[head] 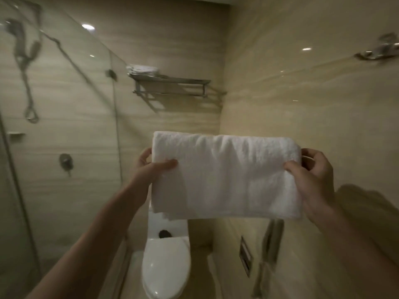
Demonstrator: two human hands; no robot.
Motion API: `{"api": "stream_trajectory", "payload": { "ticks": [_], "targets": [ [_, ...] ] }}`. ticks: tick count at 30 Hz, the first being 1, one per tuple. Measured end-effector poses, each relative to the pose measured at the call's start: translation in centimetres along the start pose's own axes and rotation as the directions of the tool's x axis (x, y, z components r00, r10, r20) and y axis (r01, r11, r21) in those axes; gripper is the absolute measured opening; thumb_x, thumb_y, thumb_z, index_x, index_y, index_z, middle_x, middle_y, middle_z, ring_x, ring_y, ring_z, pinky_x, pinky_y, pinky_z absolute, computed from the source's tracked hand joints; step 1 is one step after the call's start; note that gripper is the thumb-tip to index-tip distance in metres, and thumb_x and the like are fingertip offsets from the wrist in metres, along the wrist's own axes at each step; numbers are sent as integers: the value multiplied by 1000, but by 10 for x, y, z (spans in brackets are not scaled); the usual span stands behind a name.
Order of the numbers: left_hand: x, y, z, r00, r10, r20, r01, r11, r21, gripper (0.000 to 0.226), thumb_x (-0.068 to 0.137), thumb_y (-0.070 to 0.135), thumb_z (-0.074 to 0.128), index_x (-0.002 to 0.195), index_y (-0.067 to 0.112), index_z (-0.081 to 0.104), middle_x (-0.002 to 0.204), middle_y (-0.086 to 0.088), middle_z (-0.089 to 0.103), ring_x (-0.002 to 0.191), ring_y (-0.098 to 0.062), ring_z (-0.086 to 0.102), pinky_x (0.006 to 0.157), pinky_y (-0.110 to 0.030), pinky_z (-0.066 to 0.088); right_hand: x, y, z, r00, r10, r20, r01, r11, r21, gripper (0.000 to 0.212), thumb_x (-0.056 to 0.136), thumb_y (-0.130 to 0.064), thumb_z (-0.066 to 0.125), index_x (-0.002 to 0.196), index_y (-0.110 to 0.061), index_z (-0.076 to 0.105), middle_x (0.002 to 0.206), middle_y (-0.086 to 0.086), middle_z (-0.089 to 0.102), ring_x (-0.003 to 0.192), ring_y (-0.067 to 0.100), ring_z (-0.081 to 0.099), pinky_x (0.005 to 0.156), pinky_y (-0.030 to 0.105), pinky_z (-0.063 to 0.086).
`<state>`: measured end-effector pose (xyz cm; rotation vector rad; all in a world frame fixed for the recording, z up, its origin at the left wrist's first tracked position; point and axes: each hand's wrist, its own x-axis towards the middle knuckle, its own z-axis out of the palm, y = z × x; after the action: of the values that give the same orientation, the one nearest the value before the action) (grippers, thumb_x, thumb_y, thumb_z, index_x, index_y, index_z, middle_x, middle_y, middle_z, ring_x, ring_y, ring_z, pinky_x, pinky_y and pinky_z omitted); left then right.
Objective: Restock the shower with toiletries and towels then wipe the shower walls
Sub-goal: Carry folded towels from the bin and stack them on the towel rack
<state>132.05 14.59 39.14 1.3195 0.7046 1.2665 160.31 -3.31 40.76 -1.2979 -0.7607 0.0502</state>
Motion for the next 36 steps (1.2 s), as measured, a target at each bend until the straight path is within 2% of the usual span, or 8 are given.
{"api": "stream_trajectory", "payload": {
  "ticks": [3,7,14,19,23,27,33,36],
  "targets": [
    [30,8,-19,995,44,-89,-44,999,-1,65,61,7,90,121,17,67,107,-13,76,94,-33,74,74,-46,63,34,12,50,995,-16,96,11,998,57,32,85,-9,71,113,-19,58,99,-7,65,84,9,63,66,27,51],
    [67,17,-44,980,125,-154,-120,992,40,54,68,6,87,117,16,69,104,-12,77,88,-28,75,66,-40,63,71,27,116,982,-50,184,29,993,118,33,84,-11,72,113,-20,59,101,-6,67,89,13,66,74,32,55],
    [160,17,-92,960,223,-170,-203,971,126,65,61,17,87,123,19,68,111,-9,75,99,-31,73,77,-48,62,131,46,224,957,-98,272,39,975,217,33,86,-11,71,115,-19,59,103,-2,69,89,15,69,68,32,56],
    [263,22,-117,947,298,-119,-285,951,116,53,72,4,81,121,21,67,106,-7,77,94,-25,75,73,-43,63,188,48,299,958,-157,239,102,969,226,32,85,-9,72,114,-17,60,102,0,70,90,17,71,73,36,61],
    [340,26,-123,939,326,-111,-316,944,97,67,59,11,89,121,22,66,101,-5,77,90,-23,74,68,-35,62,234,46,344,951,-212,225,158,959,233,27,86,-9,72,105,-22,60,99,-1,71,86,16,71,67,30,61],
    [408,27,-114,938,327,-116,-318,944,88,78,46,21,91,120,26,65,102,-4,76,89,-22,74,64,-33,60,275,54,377,952,-227,207,183,960,212,27,86,-11,73,102,-27,58,99,-2,71,88,17,71,71,35,61],
    [492,18,-93,930,360,-74,-350,929,122,62,68,9,85,124,22,64,95,-2,78,80,-19,76,63,-35,61,338,83,417,962,-229,151,195,959,207,30,86,-9,71,107,-24,56,101,-1,69,90,19,70,77,43,61],
    [534,8,-78,920,385,-69,-374,917,135,59,73,5,82,127,19,63,100,-6,77,87,-24,75,69,-38,61,372,101,437,960,-249,126,222,955,198,29,85,-11,71,107,-23,56,99,-3,68,89,18,69,79,44,60]
  ]
}}
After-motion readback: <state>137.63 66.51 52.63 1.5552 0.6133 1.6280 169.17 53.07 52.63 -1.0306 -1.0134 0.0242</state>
